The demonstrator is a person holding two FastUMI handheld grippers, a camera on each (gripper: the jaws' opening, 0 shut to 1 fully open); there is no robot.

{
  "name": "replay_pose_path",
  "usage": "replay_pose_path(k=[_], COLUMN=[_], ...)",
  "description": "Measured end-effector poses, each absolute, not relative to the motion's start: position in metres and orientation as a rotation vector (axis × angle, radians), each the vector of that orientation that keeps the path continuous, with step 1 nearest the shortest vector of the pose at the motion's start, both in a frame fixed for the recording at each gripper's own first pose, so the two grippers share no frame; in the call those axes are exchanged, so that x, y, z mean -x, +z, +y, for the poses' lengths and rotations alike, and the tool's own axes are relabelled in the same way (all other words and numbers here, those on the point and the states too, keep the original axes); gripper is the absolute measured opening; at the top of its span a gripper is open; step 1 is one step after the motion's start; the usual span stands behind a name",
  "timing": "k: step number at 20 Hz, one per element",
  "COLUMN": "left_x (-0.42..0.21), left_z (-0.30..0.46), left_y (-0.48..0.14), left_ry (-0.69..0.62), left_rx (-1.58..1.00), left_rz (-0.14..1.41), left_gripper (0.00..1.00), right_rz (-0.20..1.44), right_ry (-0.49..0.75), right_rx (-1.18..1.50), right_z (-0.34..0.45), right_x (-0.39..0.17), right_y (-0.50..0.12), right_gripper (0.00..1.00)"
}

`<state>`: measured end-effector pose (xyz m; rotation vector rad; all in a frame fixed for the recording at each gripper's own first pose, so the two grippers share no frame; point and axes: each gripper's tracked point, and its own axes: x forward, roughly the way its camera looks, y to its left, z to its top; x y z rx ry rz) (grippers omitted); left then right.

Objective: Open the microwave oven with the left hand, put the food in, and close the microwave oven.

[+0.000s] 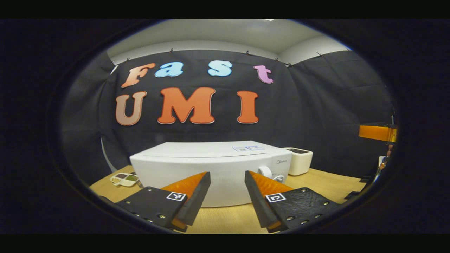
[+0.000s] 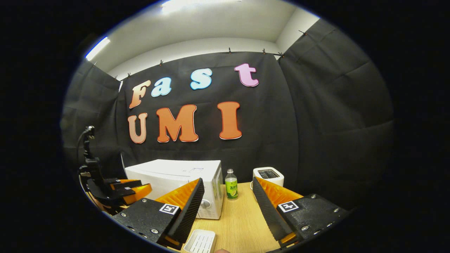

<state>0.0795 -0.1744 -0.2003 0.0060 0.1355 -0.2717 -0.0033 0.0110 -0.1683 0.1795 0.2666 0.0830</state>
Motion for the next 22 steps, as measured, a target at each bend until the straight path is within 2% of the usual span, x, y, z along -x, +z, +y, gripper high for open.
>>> replay_pose_path(k=[1, 2, 5, 9, 13, 15, 22], left_x=[-0.074, -0.067, -0.05, -0.029, -0.014, -0.009, -0.005], left_z=[-0.159, -0.144, -0.102, -0.041, 0.004, 0.027, 0.048], left_y=[-0.184, -0.166, -0.12, -0.074, -0.035, -0.015, 0.012], left_ry=[-0.245, -0.223, -0.157, -0.024, 0.048, 0.098, 0.143], left_rx=[-0.017, -0.023, -0.027, -0.063, -0.059, -0.077, -0.11], left_rz=[0.117, 0.098, 0.048, 0.023, -0.001, -0.022, -0.047], left_gripper=[0.71, 0.8, 0.81, 0.87, 0.85, 0.87, 0.85], right_rz=[0.261, 0.256, 0.225, 0.168, 0.134, 0.133, 0.119], right_ry=[0.087, 0.091, 0.106, 0.125, 0.146, 0.138, 0.151], right_rx=[-0.176, -0.176, -0.166, -0.15, -0.137, -0.138, -0.168], right_z=[0.014, 0.016, 0.024, 0.036, 0.048, 0.05, 0.056], right_x=[0.001, -0.002, -0.008, -0.015, -0.019, -0.022, -0.031], right_y=[-0.161, -0.153, -0.129, -0.091, -0.062, -0.053, -0.036], right_gripper=[0.87, 0.87, 0.87, 0.87, 0.88, 0.88, 0.87])
